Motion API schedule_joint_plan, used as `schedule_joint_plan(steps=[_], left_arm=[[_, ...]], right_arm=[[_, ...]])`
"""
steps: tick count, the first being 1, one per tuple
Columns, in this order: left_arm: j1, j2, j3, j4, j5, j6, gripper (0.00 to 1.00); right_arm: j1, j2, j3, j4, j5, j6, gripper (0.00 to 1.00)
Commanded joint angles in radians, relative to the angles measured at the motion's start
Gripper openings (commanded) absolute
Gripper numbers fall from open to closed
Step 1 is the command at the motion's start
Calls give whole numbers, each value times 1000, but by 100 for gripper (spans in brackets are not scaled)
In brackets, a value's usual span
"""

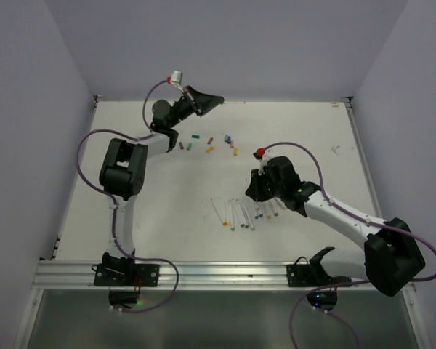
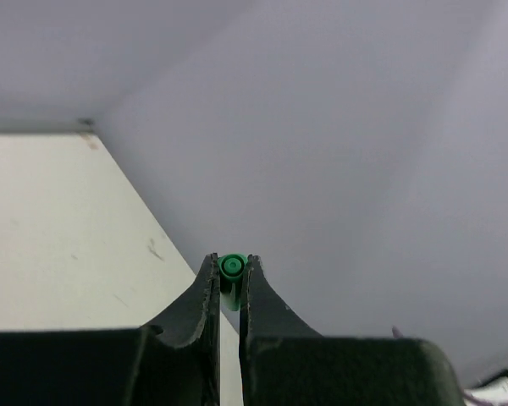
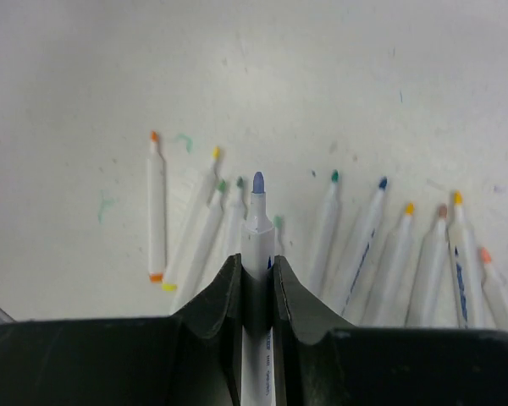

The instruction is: Open the pen caps

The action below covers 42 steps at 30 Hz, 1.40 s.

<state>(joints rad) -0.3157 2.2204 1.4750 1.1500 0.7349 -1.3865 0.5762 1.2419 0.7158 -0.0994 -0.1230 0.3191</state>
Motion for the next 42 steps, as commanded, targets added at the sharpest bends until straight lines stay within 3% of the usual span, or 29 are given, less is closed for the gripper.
schedule_joint_plan(steps=[1,5,7,8,9,12,26,32,35,36,39,42], left_arm=[[72,2,38,-84,-120,67,0],[66,-50,27,-260,-55,220,0],[53,-80,47,-587,-80,457,0],[34,-93,103,-854,-109,550,0],[21,-91,131,-968,-193,702,0],[-17,-76,163,-1192,-325,834,0],[-45,68,272,-1403,-486,949,0],[-56,146,372,-1472,-499,981,0],[-60,156,374,-1457,-489,980,10],[-60,151,367,-1451,-491,980,18],[-62,140,358,-1434,-491,982,31],[-62,128,360,-1431,-493,988,38]], right_arm=[[5,-24,-15,-132,5,18,0],[4,-16,49,-221,106,-79,0],[1,7,103,-282,189,-126,0],[-2,20,118,-304,203,-173,0],[-3,59,152,-333,226,-186,0],[-3,100,153,-341,220,-187,0],[-1,240,103,-187,207,-26,0],[1,245,77,-161,224,-6,9],[2,249,71,-155,229,-6,12],[2,243,68,-154,229,-6,12],[4,235,59,-140,230,-9,18],[4,235,62,-138,218,-15,24]])
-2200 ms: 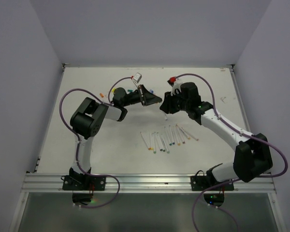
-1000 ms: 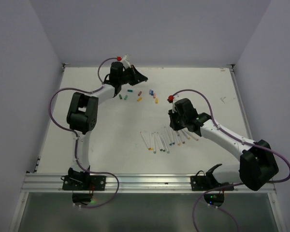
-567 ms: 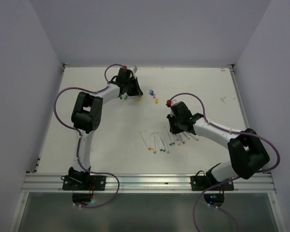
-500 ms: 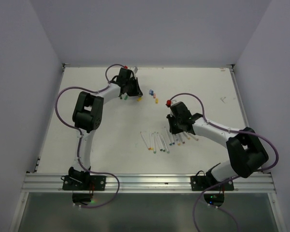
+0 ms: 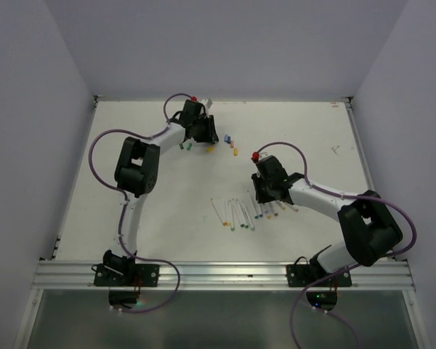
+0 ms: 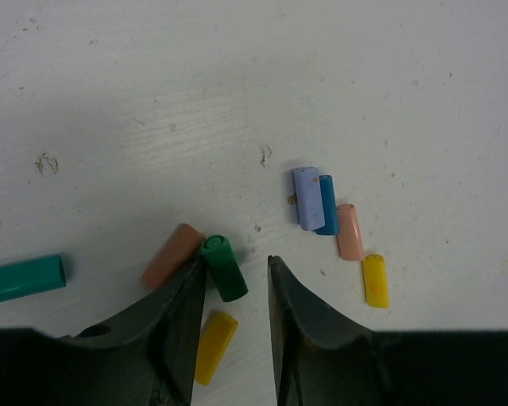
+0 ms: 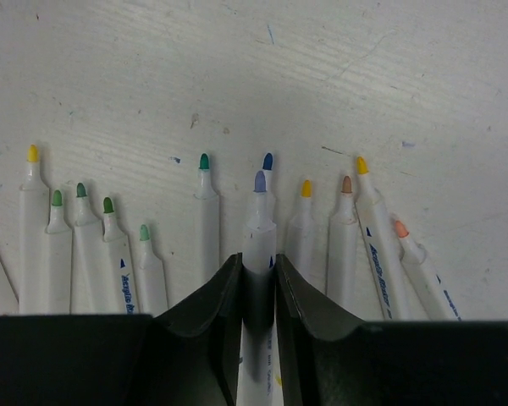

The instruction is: Open the pen caps

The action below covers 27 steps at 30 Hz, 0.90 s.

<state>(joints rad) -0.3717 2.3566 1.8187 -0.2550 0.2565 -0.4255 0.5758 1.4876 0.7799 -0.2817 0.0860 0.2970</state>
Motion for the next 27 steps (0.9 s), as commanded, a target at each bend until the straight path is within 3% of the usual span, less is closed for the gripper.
schedule_joint_plan(steps=[1,9,14,16,17,19,20,23,24,25,27], left_arm=[[-6,-16,13,-24,-17,25,40],[-6,-109,-51,14,-49,18,55],[-7,-227,-127,60,-57,7,58],[-9,-289,-160,71,-68,1,59],[-9,-310,-174,80,-68,-2,61],[-7,-383,-223,94,-66,-13,66],[-9,-410,-243,112,-62,-24,73],[-7,-517,-349,167,-36,-67,81],[-7,-546,-386,186,-22,-81,87],[-9,-606,-466,210,-14,-94,100],[-9,-669,-556,301,1,-143,100]], right_arm=[[4,-15,-2,44,11,5,25],[7,-58,-10,50,12,2,33],[10,-121,-27,33,29,14,34],[10,-167,-30,9,47,14,39],[10,-180,-33,0,57,16,43],[10,-230,-37,-40,84,21,91],[10,-245,-42,-54,95,28,99],[10,-312,-62,-109,133,68,99],[10,-332,-68,-138,147,82,99],[10,-375,-76,-155,162,114,99],[10,-415,-85,-209,181,145,99]])
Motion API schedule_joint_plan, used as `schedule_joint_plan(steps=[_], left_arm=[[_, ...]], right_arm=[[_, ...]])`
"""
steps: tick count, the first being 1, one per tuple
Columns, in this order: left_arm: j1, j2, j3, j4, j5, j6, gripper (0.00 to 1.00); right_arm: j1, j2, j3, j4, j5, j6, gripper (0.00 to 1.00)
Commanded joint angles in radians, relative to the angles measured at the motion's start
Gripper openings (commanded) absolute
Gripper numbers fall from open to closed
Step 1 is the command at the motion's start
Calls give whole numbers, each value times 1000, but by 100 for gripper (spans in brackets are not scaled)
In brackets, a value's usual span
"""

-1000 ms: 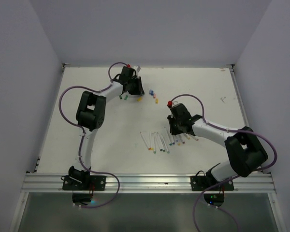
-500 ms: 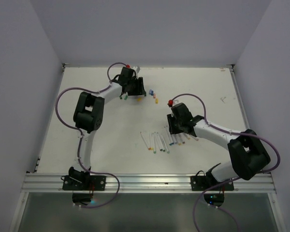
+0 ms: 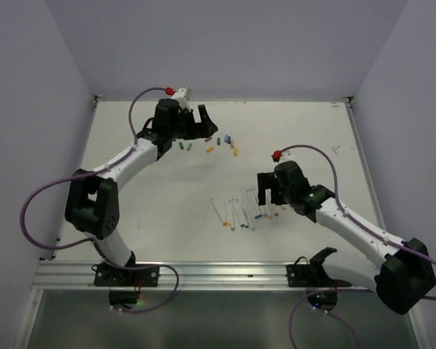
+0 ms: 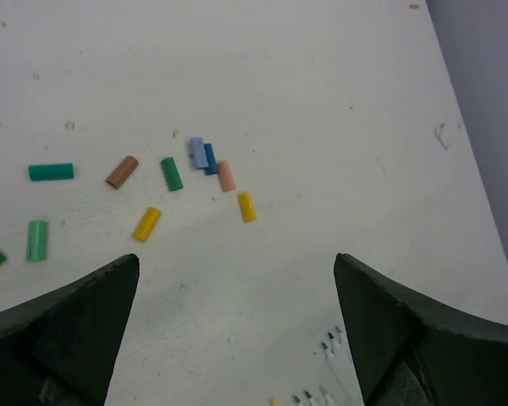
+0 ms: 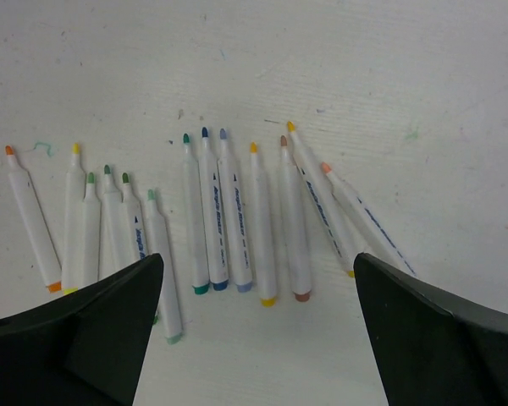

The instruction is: Open the pen caps

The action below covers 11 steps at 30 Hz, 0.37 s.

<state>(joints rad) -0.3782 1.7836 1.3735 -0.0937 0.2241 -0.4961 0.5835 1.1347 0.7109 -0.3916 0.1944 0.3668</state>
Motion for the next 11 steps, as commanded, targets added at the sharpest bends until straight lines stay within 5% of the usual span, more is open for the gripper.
schedule_joint_plan(steps=[1,8,11], left_arm=[[-2,-158,-208,206,44,-93,100],[1,-450,-703,659,190,-430,100],[-7,-568,-907,950,288,-573,100]], right_arm=[[3,-96,-14,-113,66,83,99],[3,-245,-82,-142,-48,144,99],[4,-460,-132,-109,-146,143,99]])
